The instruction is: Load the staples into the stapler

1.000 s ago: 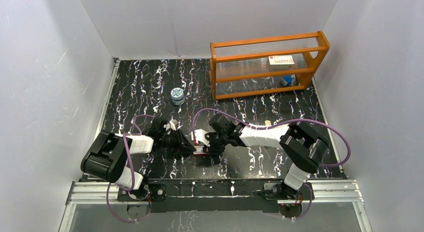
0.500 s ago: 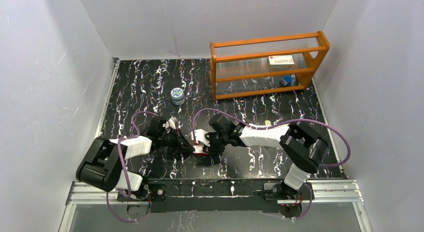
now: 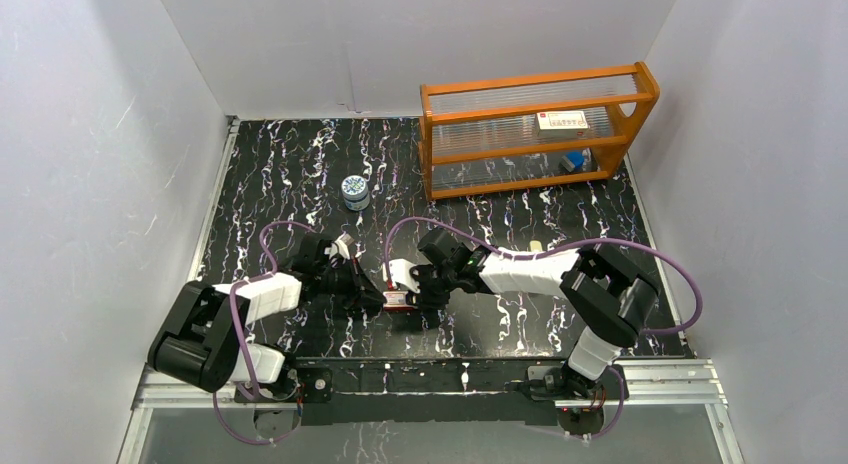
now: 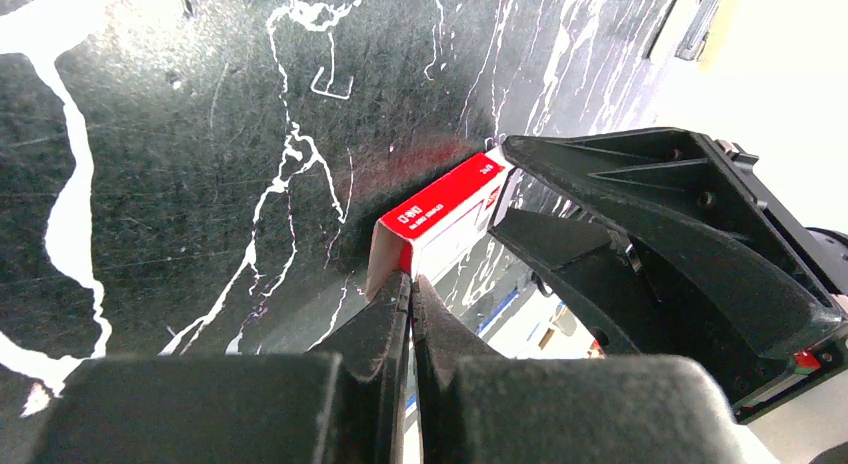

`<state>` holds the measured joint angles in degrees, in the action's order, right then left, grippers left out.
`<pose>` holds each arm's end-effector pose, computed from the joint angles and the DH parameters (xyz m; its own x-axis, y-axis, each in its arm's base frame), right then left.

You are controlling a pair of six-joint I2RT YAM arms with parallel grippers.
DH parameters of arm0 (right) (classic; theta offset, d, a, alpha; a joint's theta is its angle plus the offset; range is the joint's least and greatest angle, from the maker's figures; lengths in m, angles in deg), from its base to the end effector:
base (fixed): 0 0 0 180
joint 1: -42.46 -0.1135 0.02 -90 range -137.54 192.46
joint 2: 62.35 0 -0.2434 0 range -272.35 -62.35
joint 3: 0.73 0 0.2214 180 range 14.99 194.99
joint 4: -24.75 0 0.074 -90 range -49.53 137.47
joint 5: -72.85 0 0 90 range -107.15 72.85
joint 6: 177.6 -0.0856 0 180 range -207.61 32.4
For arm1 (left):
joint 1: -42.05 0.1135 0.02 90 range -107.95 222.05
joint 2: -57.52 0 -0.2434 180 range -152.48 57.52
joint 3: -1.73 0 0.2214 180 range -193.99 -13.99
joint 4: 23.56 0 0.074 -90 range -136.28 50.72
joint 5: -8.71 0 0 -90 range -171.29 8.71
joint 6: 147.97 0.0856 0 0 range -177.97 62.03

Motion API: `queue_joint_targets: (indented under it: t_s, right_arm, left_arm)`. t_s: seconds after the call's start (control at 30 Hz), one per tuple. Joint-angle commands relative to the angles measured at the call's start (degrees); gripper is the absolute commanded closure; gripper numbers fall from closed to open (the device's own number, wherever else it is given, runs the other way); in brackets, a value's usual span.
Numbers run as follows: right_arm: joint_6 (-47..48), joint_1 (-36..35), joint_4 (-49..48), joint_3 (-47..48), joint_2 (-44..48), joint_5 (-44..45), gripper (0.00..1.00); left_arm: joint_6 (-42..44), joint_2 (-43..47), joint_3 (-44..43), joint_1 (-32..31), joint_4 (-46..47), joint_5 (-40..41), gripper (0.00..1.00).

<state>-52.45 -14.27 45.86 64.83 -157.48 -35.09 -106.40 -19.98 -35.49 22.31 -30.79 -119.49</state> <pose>0.1605 0.2927 0.1264 0.1726 -0.7354 -0.6553 -0.9823 -0.0791 -0.1700 0.2002 -0.1281 0.1038 -0.9533 -0.2826 -0.1070 -0.0823 0.5835 -0.8079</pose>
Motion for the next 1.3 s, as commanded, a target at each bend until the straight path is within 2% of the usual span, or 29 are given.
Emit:
queue_joint_targets:
  t_s: [0.0,0.13,0.37,0.83,1.1,1.27]
  right_arm:
    - [3.2,0.4,2.9,-0.9,1.6,3.7,0.61]
    - [3.9,0.4,8.4,0.8,0.8,4.7,0.6]
    - [3.7,0.9,11.9,0.3,1.2,4.1,0.6]
    - [3.9,2.4,16.5,0.3,3.5,4.6,0.53]
    - [3.8,3.0,16.2,-0.3,4.4,6.2,0.45]
    - [1.4,3.0,15.9,0.5,4.4,7.0,0.33]
  left_arm:
    - [2.0,2.2,-1.8,0.0,-3.5,0.8,1.0]
    - [3.0,2.1,-2.9,0.0,-6.5,-0.3,1.0]
    - [5.9,2.3,-5.4,0.3,-14.0,1.5,1.0]
    - [9.0,0.4,-9.1,0.7,-19.6,1.7,1.0]
    - [11.8,-0.8,-13.3,0.9,-26.5,6.7,0.9]
    - [11.7,-0.9,-14.0,0.9,-28.0,7.5,0.74]
